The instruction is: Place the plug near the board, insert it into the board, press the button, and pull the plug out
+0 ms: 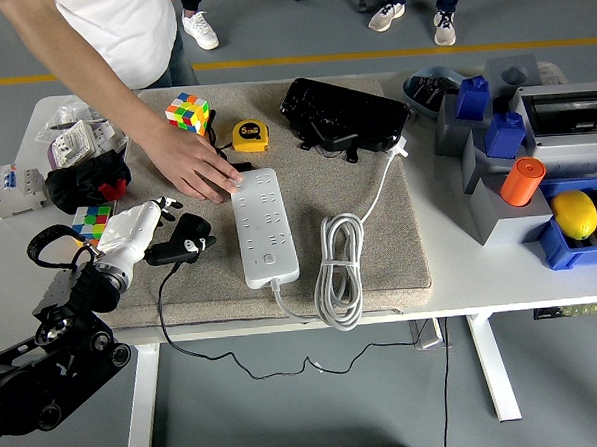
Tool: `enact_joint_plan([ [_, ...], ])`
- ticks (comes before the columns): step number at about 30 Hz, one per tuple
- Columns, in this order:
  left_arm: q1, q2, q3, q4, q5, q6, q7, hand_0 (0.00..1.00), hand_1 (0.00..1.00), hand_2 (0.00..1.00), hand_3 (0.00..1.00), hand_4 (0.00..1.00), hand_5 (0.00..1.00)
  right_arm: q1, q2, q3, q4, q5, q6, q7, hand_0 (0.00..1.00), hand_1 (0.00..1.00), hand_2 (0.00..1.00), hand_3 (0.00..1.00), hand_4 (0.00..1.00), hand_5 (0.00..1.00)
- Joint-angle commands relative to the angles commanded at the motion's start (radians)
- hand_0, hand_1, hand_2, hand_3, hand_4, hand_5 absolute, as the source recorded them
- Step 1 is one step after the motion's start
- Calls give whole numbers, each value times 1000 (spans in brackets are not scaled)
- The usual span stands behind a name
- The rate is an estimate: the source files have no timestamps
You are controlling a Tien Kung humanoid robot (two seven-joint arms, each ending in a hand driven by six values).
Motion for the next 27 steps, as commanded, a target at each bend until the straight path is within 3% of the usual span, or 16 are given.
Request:
enact_joint_plan([
  [2, -1, -2, 8, 2, 3, 2, 1, 614, 617, 647, 750, 998, 662, 0, 0, 0, -1, 1, 0, 0, 708, 711, 696, 596, 998, 601],
  [3, -1, -4, 11, 5, 3, 5, 0, 565, 590, 617, 728, 998, 645, 0, 0, 0, 0, 0, 0, 0, 709, 712, 696, 597, 998, 601],
  [14, -18, -17, 32, 47, 10, 37, 8, 529, 560, 577, 706, 998, 624, 1, 2, -4, 0, 0, -2, 0, 708, 712, 696, 597, 998, 601],
  [15, -20, -18, 35, 51, 11, 42, 9, 459, 521, 530, 675, 998, 581, 2, 2, -3, 0, 0, -2, 1, 707, 711, 696, 595, 998, 602],
  [20, -31, -21, 46, 70, 3, 54, 8, 459, 521, 530, 675, 998, 581, 3, 3, -2, 0, -1, -2, 0, 707, 711, 696, 595, 998, 602],
  [21, -32, -21, 47, 72, 1, 55, 7, 438, 503, 515, 654, 998, 517, 3, 2, -2, 1, -2, -2, 0, 708, 711, 696, 596, 998, 601],
  [26, -38, -22, 53, 86, -9, 62, 3, 438, 503, 515, 654, 998, 517, 3, 1, -4, 1, -2, -3, 0, 708, 711, 696, 596, 998, 601],
  [27, -39, -22, 58, 89, -14, 65, 2, 402, 478, 484, 614, 998, 449, 3, 1, -4, 1, -2, -3, 0, 708, 711, 695, 595, 998, 600],
])
